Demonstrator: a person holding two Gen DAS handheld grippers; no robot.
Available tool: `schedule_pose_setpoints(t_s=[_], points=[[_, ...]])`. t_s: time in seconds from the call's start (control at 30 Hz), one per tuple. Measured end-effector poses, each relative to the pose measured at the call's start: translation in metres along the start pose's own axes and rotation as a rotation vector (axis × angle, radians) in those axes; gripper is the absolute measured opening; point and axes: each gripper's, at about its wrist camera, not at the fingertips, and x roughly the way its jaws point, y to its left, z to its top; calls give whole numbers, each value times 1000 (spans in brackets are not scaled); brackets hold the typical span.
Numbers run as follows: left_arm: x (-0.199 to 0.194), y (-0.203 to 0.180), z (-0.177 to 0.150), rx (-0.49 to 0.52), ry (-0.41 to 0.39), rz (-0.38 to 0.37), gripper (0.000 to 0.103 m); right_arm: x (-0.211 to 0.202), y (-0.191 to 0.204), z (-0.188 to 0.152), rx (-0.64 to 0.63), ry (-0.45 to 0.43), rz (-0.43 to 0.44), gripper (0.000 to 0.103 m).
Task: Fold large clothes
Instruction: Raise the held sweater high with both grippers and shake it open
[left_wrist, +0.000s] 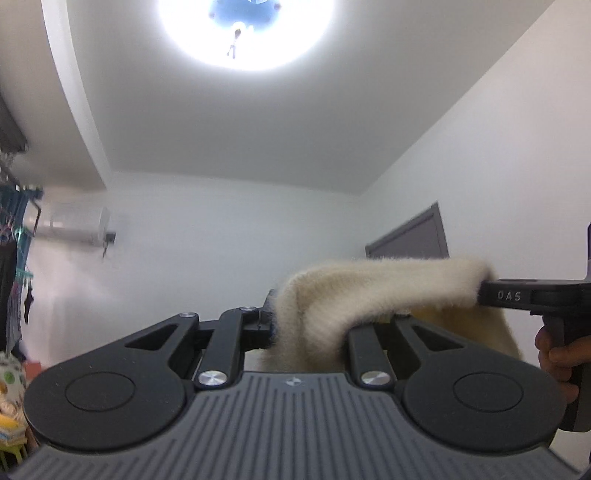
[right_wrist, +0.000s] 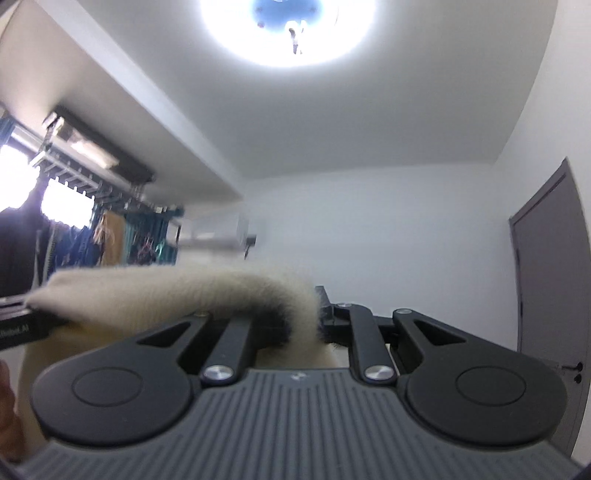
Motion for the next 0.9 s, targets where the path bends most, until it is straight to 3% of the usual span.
schedule_pose_setpoints(t_s=[0.1, 0.23, 0.4, 0.67, 0.9], points=[[34, 6, -45, -22, 97, 20, 19, 33, -14, -49, 38, 131, -5, 15], [93, 26, -133, -95, 247, 51, 19, 83, -32, -132, 85, 297, -15, 15], [192, 61, -254, -93, 391, 132, 23, 172, -59, -241, 93, 409, -52, 16], [363, 134, -496, -187, 617, 215, 24, 348, -98, -422, 135, 568, -147, 16], [457, 172, -713, -269, 866, 259, 24, 433, -116, -615, 177, 752, -192, 16]])
